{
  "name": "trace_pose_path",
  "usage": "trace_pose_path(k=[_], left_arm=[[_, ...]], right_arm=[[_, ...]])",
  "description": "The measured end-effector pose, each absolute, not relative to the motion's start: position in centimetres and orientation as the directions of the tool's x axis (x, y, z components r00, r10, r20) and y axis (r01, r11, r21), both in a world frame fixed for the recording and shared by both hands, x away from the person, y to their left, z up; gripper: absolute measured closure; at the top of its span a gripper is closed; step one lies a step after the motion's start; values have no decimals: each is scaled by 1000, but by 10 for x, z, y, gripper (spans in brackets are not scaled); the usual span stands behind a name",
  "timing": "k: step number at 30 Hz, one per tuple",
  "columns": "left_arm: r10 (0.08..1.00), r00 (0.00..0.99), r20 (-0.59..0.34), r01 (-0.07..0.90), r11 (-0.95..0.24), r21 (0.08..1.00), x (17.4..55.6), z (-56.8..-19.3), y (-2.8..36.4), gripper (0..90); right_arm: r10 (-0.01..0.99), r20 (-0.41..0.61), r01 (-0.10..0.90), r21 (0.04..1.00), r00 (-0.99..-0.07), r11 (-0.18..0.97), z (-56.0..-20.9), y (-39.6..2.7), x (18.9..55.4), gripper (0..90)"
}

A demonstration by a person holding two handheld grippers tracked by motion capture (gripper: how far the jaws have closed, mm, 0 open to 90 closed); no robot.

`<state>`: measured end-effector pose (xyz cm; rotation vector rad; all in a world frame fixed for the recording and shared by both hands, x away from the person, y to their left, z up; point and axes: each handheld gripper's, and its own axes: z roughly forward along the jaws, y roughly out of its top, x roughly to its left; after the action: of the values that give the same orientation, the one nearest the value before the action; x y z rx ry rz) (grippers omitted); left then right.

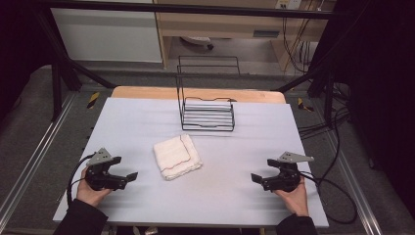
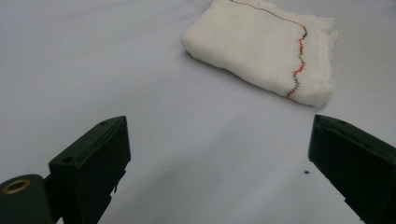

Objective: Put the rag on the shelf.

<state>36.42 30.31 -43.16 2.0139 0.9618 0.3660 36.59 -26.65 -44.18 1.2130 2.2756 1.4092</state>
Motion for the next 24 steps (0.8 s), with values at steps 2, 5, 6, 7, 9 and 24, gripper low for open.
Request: trace_pose_path(k=[2, 5, 6, 7, 9, 24], left_arm=[[746, 660, -92, 494, -338, 801, 364, -431, 302, 56], [746, 660, -90, 493, -340, 801, 364, -431, 301, 59], [746, 660, -92, 495, -340, 800, 364, -431, 300, 59], [746, 660, -89, 496, -343, 797, 364, -431, 300, 59], [748, 658, -89, 496, -342, 798, 363, -431, 300, 59], [753, 648, -111, 506, -317, 802, 360, -425, 273, 88]], right_arm=[[728, 234, 533, 820, -644, 208, -442, -267, 366, 10], [730, 233, 535, 818, -642, 210, -442, -267, 366, 9], [730, 232, 536, 818, -642, 211, -442, -267, 365, 9], [733, 235, 538, 817, -639, 208, -442, -266, 365, 9], [733, 232, 536, 818, -639, 209, -442, -266, 365, 10], [742, 217, 539, 812, -634, 223, -443, -265, 365, 9]])
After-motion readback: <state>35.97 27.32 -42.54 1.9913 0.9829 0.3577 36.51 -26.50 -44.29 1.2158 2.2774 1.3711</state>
